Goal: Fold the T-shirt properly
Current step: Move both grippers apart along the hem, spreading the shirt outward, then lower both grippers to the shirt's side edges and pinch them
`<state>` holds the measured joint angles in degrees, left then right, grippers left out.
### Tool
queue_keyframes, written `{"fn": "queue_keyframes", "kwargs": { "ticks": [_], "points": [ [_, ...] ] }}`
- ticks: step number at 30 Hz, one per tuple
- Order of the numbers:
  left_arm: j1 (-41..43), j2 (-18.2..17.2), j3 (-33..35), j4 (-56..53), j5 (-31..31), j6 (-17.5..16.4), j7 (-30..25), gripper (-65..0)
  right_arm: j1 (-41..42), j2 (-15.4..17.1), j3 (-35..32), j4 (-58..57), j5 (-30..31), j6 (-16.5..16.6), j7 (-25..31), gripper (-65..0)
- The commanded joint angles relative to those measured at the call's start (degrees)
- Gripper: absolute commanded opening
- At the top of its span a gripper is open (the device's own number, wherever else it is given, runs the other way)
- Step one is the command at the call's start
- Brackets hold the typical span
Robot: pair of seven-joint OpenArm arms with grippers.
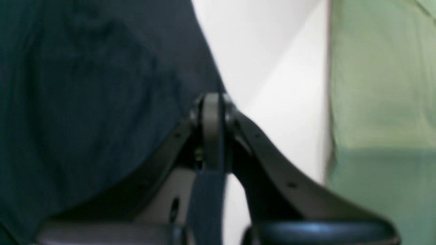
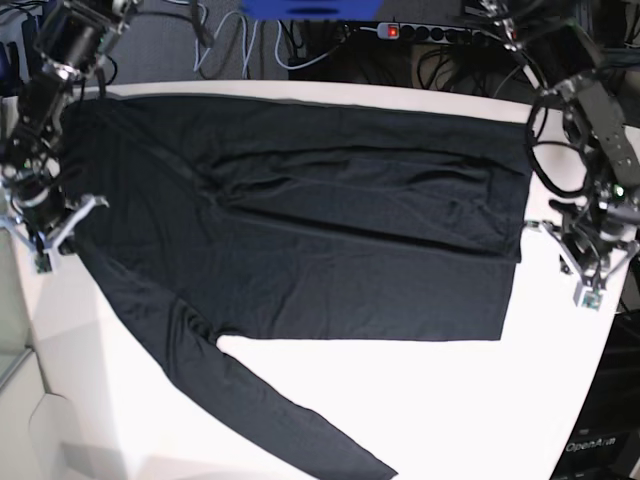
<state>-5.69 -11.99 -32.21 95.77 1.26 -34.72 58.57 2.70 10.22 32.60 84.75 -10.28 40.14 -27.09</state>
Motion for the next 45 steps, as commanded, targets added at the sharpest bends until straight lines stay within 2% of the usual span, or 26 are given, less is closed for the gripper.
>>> {"fn": "queue_keyframes", "kwargs": {
  "ticks": [1,5,7,11,13,16,17,19,21,23,27,32,41,45],
  "points": [
    [-2.2,-1.6,1.2,-0.9,-0.7,0.1,-0.9,-65.0,1.7,0.0,0.1,0.3,-0.6,-0.1,1.0,-65.0],
    [-6.0,-3.2,4.8,-6.2,-0.4,0.1,-3.5,-65.0,5.6,-2.3,-1.8,0.2,-6.1,-0.1,1.0,-64.9],
    [-7.2,-3.2,5.1,-7.6,-0.4,0.1,-5.2,-65.0,7.0,-2.5,-3.5,0.1,-7.3,-0.1,1.0,-61.1],
    [-8.1,-2.7,5.0,-8.2,-0.4,0.8,-6.0,-65.0,9.7,-2.0,-6.8,0.1,-7.4,-0.1,1.0,-48.7],
    [-8.1,-2.6,5.1,-8.9,-0.4,0.9,-6.0,-65.0,10.5,-0.4,-8.1,0.0,-7.4,-0.1,1.0,-40.2],
    [-8.8,-2.6,5.0,-10.7,-0.4,0.9,-6.0,-64.7,12.1,0.6,-8.9,-3.7,-7.4,-0.1,2.5,-30.8],
    [-9.2,-2.5,5.0,-11.3,-0.4,0.9,-6.0,-62.0,12.7,1.3,-8.7,-6.1,-7.4,-0.1,4.1,-28.5],
    [-9.3,-2.2,4.6,-12.8,-0.4,1.0,-6.2,-52.4,13.8,2.8,-8.6,-12.8,-7.4,-0.1,8.1,-25.6],
    [-9.9,-2.1,4.6,-13.6,-0.4,1.0,-7.8,-41.7,15.2,4.2,-8.6,-19.8,-7.4,-0.1,12.0,-25.0],
    [-10.0,-1.5,4.6,-13.7,-0.3,1.0,-9.7,-36.4,16.9,5.4,-8.6,-26.8,-7.4,-0.1,15.5,-25.0],
    [-10.8,-1.5,5.0,-15.9,-0.3,1.0,-11.2,-36.3,20.2,7.1,-8.6,-34.6,-7.4,-0.1,19.0,-25.0],
    [-18.5,-1.4,5.1,-27.2,2.0,1.0,-11.8,-36.2,24.2,8.4,-8.6,-40.6,-7.4,-0.1,22.0,-25.0],
    [-25.5,-0.5,5.0,-41.7,12.1,1.0,-22.7,-36.2,26.2,8.8,-8.9,-42.8,-7.5,-0.1,25.5,-24.8],
    [-28.8,-0.4,4.7,-49.2,15.3,1.0,-26.6,-36.2,29.0,8.8,-9.0,-48.0,-7.5,-0.1,27.3,-24.8]
  ]
}}
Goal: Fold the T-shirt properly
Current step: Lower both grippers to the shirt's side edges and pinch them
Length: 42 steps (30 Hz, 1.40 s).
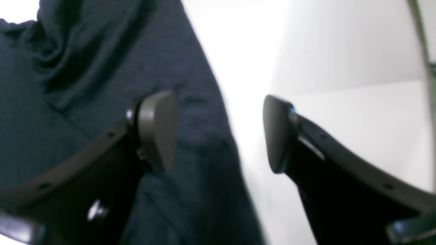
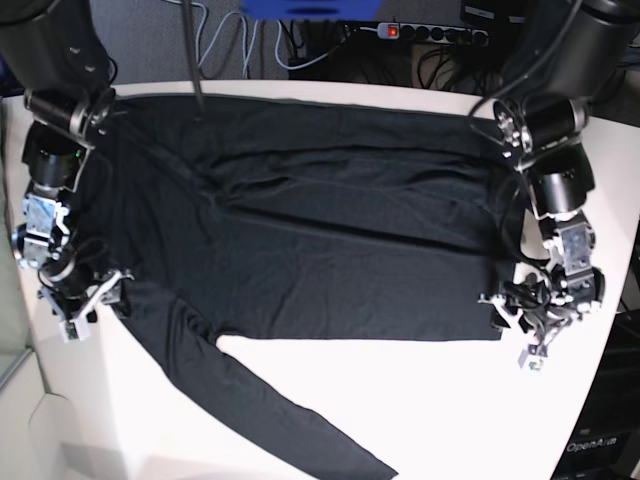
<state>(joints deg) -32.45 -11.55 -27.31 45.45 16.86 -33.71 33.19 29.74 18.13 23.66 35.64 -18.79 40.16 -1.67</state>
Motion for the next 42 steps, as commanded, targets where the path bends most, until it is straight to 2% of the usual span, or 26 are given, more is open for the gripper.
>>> {"fn": "queue_keyframes", "kwargs": {
  "ticks": [1,5,6,9,12,16,22,26,36,39,40,42],
  "points": [
    [-2.6,-0.8,-0.2,0.0,0.0,0.0,-1.8,-36.2,2.7,1.1,-0.1,-0.5,1.0,-0.2,2.0,-24.8],
    [-5.0,-1.2,-0.3,-4.7,0.1,0.5,-4.8,-36.2,5.1,1.2,-0.1,-3.7,0.9,-0.2,2.1,-24.8],
    [-5.7,-1.3,-0.3,-5.7,0.1,1.7,-5.5,-36.2,5.4,1.0,-0.1,-3.8,0.9,-0.2,2.1,-24.8],
    [-6.8,-2.4,-0.2,-9.8,0.0,8.8,-8.6,-35.8,5.6,0.6,-0.1,-3.9,-0.7,-0.2,2.1,-24.9],
    [-8.2,-3.0,0.1,-13.9,-0.1,11.5,-11.8,-35.7,5.6,-0.7,-0.1,-3.8,-3.1,-0.2,2.1,-24.9],
    [-9.8,-3.1,-0.2,-17.5,-0.1,11.8,-14.7,-34.7,5.4,-0.9,0.0,-3.8,-4.2,-0.2,3.8,-24.9],
    [-9.8,-2.7,-0.1,-20.6,-0.1,11.9,-18.4,-24.8,5.1,-0.9,0.0,-4.0,-4.2,-0.2,4.5,-24.9],
    [-9.9,-1.8,-0.3,-21.1,-0.2,11.9,-18.8,-26.6,5.1,-0.9,0.0,-4.0,-4.2,-0.2,4.5,-24.9],
    [-8.7,-0.5,-0.3,-21.1,-0.3,12.0,-19.0,-26.3,5.0,-0.9,0.0,-4.0,-4.2,-0.2,4.5,-24.9],
    [-8.1,-0.4,-0.4,-21.5,-0.3,12.0,-21.1,-26.3,5.0,-0.9,0.0,-4.0,-4.2,-0.2,4.5,-24.9],
    [-8.0,-0.4,-0.4,-22.3,-0.3,12.3,-22.2,-26.2,5.0,-0.9,0.0,-4.0,-4.2,-0.2,4.5,-24.9],
    [-8.0,-0.4,-0.4,-25.1,-0.3,15.2,-24.3,-26.2,4.9,-0.9,0.0,-4.0,-4.2,-0.2,4.5,-24.9]
  ]
}}
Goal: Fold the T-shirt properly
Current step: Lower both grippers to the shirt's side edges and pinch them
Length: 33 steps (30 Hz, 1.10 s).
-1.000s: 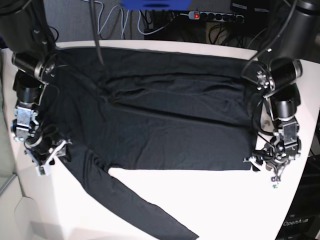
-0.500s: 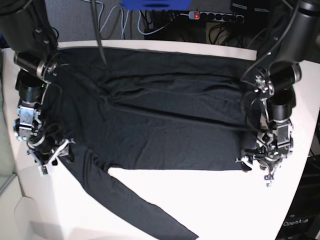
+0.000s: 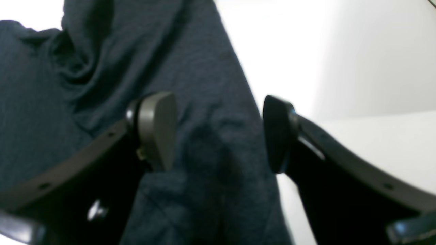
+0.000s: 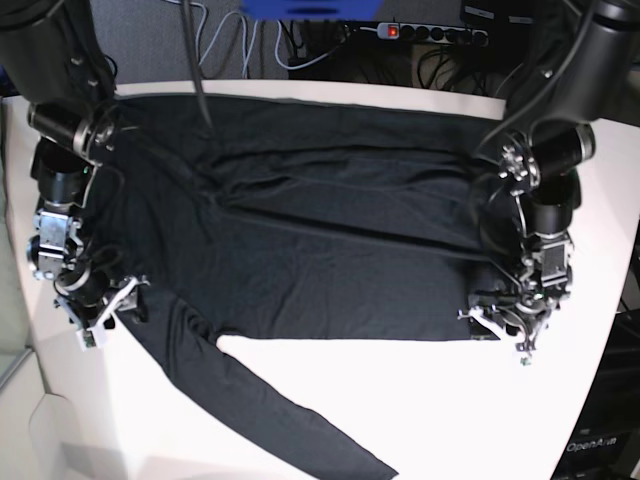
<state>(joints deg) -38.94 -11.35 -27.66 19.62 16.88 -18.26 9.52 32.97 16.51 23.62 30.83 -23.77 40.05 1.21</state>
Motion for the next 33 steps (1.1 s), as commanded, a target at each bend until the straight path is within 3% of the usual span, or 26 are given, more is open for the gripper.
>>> {"fn": "queue_keyframes", "kwargs": {
  "ticks": [1,4,19,21,27,33],
  "points": [
    [-1.5,-0.6,-0.1,-0.6,-0.3,1.2,-1.5,-26.2,1.7,0.8,0.1,0.8,0.8,-0.1,1.6,-24.9],
    [-1.5,-0.8,-0.1,-2.5,-0.3,3.4,-3.2,-26.2,1.3,0.8,0.1,0.9,0.8,-0.1,1.6,-24.9],
    [-1.5,-0.6,0.0,-3.0,-0.3,3.1,-3.3,-27.1,0.6,0.8,0.1,1.0,0.8,-0.1,1.6,-24.9],
    [-1.5,-0.6,0.0,-3.0,-0.3,3.1,-3.3,-31.1,0.6,0.8,0.1,1.0,0.8,-0.1,1.6,-24.9],
    [-1.5,-0.6,0.0,-3.0,-0.3,3.3,-3.3,-51.8,-0.6,0.9,0.2,1.0,0.8,-0.1,1.6,-24.9],
    [-1.5,-0.6,0.2,-3.0,-0.2,3.3,-3.1,-60.2,-0.7,0.8,0.2,1.0,0.8,-0.1,1.6,-25.0]
  ]
}}
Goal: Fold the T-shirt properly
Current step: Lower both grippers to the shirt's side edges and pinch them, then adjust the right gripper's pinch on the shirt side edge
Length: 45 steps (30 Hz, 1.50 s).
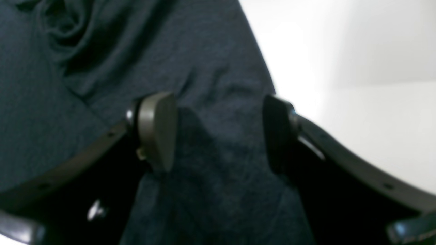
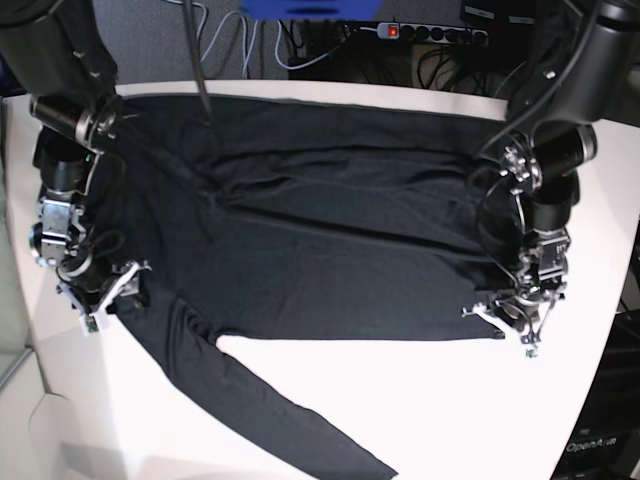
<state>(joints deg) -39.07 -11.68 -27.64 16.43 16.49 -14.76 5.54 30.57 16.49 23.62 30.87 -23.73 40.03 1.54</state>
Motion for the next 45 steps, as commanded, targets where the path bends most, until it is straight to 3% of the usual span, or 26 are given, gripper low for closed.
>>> {"fn": "queue_keyframes", "kwargs": {
  "ticks": [1,6,27,33,37,45],
  "points": [
    [-1.3,-0.2,0.2,0.2,0.2,-0.2,0.8,-60.2,1.7,0.9,0.2,1.0,0.7,0.0,1.3,-25.0],
    [-1.3,-0.2,0.1,0.2,0.2,-0.3,0.9,-65.0,2.2,1.0,0.2,1.0,0.7,0.0,1.3,-24.7],
    [0.0,0.6,0.5,0.3,0.5,-0.5,1.0,-65.0,5.2,1.1,0.3,0.7,0.7,0.0,1.3,-24.5],
    [0.9,0.6,0.5,0.7,0.5,-0.5,1.0,-65.0,5.1,1.2,0.3,0.7,0.7,-3.4,1.4,-24.5],
    [1.8,0.6,0.5,0.8,0.5,-0.5,1.0,-65.0,4.7,1.2,0.3,0.6,0.7,-8.1,1.4,-24.5],
    [2.5,0.2,0.5,0.8,0.4,-0.5,1.0,-65.0,2.9,0.9,0.3,0.6,0.7,-8.4,1.2,-24.5]
  ]
}}
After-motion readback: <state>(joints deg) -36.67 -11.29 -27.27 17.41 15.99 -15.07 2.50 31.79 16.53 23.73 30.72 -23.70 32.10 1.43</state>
